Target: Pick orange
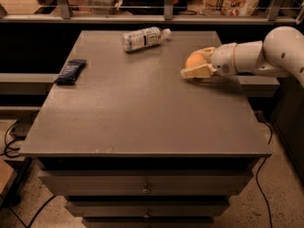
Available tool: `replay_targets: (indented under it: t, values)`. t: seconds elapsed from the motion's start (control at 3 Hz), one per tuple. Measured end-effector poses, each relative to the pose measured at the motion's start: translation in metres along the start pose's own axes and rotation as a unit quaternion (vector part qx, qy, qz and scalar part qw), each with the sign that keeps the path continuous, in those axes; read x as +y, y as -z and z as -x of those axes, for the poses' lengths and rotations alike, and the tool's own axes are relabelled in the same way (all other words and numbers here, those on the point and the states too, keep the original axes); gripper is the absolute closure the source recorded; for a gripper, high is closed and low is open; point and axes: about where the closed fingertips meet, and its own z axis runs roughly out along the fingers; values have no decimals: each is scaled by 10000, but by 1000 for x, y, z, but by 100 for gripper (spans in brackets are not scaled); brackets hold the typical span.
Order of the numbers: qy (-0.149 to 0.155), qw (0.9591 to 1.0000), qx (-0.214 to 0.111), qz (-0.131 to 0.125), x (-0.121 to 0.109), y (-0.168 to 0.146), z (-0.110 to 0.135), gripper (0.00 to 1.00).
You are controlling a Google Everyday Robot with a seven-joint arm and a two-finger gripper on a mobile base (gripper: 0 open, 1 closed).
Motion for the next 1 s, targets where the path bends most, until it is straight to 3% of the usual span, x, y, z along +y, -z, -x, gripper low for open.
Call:
replay_targets:
  t: [0.33, 0.67, 1.0]
  values:
    - [103, 9995, 141, -250, 4, -2, 16, 69]
    - [409, 9944, 544, -811, 36, -3, 67, 99]
    - [744, 9869, 793, -1188, 70, 4, 131, 100]
